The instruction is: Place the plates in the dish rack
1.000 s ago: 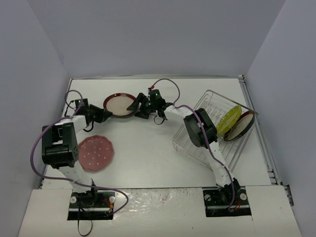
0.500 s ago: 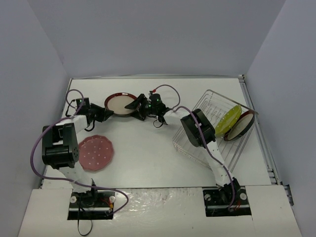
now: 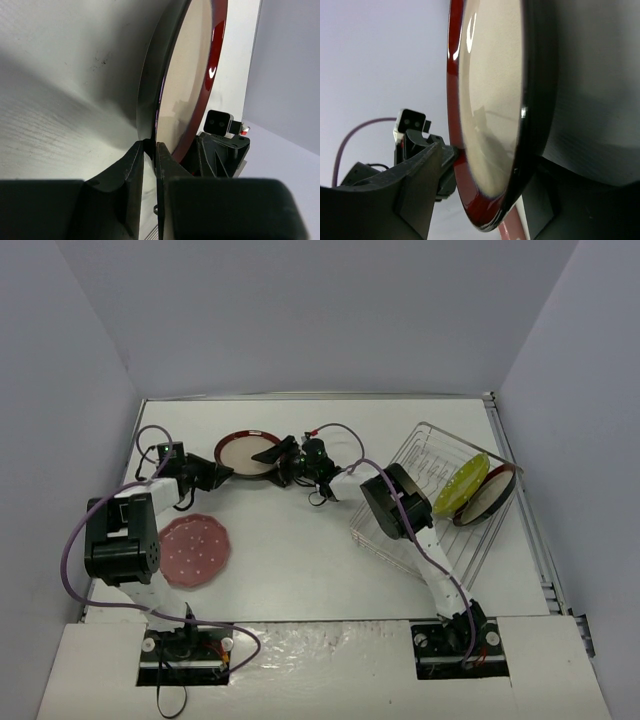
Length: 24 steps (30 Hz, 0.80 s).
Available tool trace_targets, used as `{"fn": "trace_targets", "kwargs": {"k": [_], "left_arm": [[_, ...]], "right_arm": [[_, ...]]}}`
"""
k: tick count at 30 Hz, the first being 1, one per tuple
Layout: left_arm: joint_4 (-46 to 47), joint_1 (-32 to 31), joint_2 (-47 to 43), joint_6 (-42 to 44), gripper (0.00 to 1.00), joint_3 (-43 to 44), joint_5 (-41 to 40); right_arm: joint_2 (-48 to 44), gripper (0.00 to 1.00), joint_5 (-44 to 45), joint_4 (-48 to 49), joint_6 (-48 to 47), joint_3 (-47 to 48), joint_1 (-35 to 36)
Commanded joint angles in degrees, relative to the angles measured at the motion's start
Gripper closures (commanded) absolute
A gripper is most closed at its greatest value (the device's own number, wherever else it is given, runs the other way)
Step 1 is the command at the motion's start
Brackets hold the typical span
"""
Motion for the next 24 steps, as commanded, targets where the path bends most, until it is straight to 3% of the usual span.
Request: {"fn": "trace_targets", "kwargs": {"k": [1,8,9,12,14,21,24], "left_arm": [[9.96,-0.69,-6.73,-2.23,1.00,2.49,4.54],[10.81,-1.59,-7.39,-2.91,1.00,1.59,4.36],[10.81,-1.66,-7.58,-2.79,1.00,1.52,4.42],[10.38,-1.57,-7.84,-2.36,1.00,1.44,5.28],[10.31,-1.57,-8.30,-2.23,1.00,1.23,5.56],[8.11,-1.48,-10.74,0.66,0.99,1.68,6.51],[5.81,-1.48,-11.65,2.99,0.91,2.36,6.87]], "right_arm": [[-0.87,0.48,3.61,6.06,2.00,-0.13,0.68],[-0.15,0.60,5.63,5.57,2.54,0.44,1.46],[-0.02,0.64,5.64,5.38,2.35,0.69,1.53],[-0.19,0.91,5.55,3.76,0.73,1.12,1.61],[-0.45,1.00,5.08,1.23,-1.51,2.49,1.61],[-4.23,1.00,5.77,-7.09,-11.28,3.85,1.32],[-6.84,1.00,7.13,-11.63,-15.67,3.93,1.25]]}}
